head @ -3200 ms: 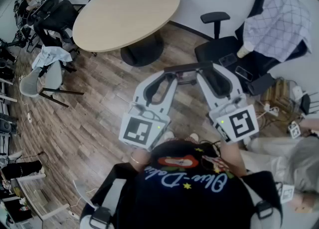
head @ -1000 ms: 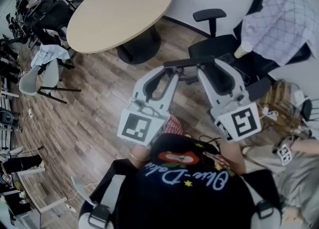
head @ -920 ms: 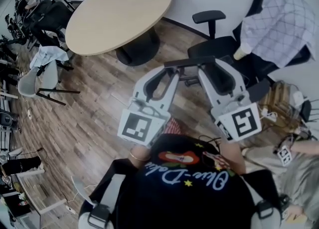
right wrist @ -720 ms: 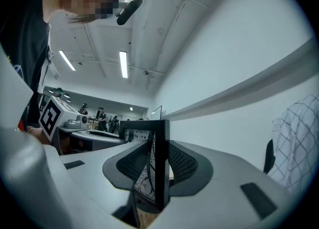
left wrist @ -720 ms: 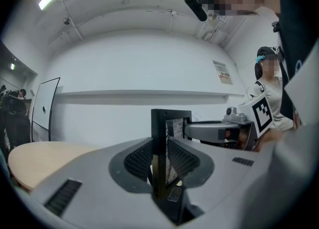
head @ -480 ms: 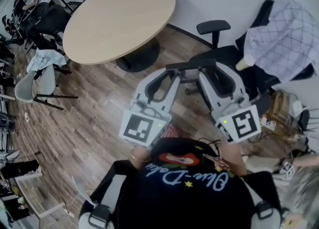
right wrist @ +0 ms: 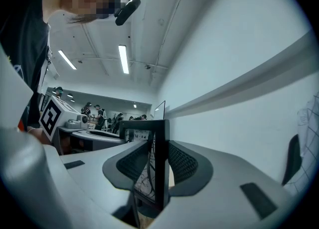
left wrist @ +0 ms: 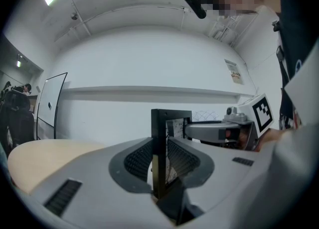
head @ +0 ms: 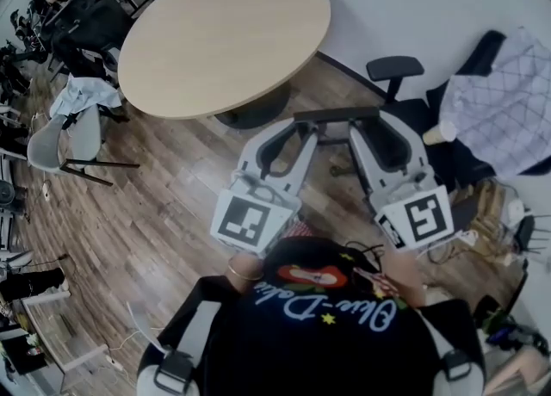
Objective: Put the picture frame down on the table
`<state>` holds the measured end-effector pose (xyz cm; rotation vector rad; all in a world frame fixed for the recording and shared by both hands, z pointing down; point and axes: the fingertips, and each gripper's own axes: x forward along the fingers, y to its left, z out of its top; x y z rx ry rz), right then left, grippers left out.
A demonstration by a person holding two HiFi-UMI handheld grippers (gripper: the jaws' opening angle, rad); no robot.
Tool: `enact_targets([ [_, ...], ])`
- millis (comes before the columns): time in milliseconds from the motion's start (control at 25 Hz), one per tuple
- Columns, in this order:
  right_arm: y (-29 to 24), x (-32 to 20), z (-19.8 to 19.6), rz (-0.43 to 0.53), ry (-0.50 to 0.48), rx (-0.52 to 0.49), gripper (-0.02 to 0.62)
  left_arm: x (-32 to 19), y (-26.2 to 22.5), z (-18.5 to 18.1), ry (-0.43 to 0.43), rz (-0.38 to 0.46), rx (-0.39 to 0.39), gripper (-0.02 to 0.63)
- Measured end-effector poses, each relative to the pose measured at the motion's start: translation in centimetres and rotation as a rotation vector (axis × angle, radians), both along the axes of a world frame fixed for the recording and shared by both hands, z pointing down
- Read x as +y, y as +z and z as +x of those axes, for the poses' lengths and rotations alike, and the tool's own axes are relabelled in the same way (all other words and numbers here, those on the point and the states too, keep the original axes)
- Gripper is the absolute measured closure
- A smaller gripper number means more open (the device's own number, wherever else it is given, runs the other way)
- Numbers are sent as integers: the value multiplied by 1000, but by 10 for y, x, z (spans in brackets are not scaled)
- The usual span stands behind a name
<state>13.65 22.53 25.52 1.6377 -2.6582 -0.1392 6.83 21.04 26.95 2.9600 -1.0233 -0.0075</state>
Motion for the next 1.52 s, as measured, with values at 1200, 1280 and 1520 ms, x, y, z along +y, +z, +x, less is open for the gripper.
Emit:
enact_targets([
  [1200, 17, -137, -78, -52, -94, 15, 492, -131, 16, -79, -94, -40, 7, 526],
  [1280, 17, -152, -86, -52, -134, -4, 492, -142, 16, -88, -139, -38, -4, 526],
  [1520, 11, -196, -109, -34, -267, -14, 492, -178, 8, -111, -266, -14, -30, 526],
])
